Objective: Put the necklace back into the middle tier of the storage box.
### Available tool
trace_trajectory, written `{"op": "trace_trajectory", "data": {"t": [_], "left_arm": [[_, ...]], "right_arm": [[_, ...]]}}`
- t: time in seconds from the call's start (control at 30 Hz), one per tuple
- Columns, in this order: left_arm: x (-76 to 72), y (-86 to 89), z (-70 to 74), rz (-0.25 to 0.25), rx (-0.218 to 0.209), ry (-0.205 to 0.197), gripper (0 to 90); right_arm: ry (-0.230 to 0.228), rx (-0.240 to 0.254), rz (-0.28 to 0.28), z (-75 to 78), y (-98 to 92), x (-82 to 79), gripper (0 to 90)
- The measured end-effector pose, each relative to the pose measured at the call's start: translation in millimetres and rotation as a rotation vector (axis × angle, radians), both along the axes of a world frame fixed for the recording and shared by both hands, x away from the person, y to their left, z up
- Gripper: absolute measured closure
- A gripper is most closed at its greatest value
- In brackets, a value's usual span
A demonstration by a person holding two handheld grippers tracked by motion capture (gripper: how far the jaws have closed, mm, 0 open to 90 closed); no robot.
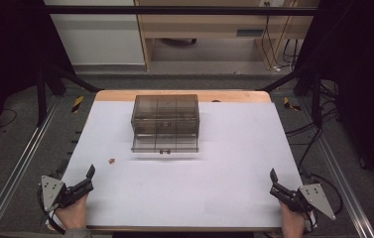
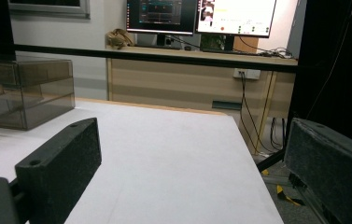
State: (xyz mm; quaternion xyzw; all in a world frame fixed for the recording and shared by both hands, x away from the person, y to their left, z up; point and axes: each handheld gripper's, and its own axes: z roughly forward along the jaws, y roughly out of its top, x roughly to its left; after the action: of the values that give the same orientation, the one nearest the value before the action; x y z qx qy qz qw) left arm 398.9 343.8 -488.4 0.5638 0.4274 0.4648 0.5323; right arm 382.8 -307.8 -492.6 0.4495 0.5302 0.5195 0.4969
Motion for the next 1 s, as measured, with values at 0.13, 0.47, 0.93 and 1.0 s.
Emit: {"op": "trace_trajectory", "data": {"t": [0.13, 0.47, 0.93, 1.0], "left_arm": [[0.2, 0.1, 0.1, 0.000, -0.001, 0.002, 10.0], [1.3, 0.2, 0.5, 0.001, -0.004, 0.014, 10.6], [8.0, -1.0, 13.0, -0.112, 0.018, 0.123, 12.3], [9.1, -1.6, 17.3, -0.150, 0.004, 0.142, 14.8]], "right_arm": [[0.002, 0.001, 0.000, 0.0, 0.2, 0.2, 4.2], [0.002, 0.000, 0.000, 0.0, 0.2, 0.2, 4.2], [0.000, -0.001, 0.000, 0.1, -0.5, 0.2, 4.2], [0.000, 0.000, 0.000, 0.1, -0.4, 0.1, 4.2]]}}
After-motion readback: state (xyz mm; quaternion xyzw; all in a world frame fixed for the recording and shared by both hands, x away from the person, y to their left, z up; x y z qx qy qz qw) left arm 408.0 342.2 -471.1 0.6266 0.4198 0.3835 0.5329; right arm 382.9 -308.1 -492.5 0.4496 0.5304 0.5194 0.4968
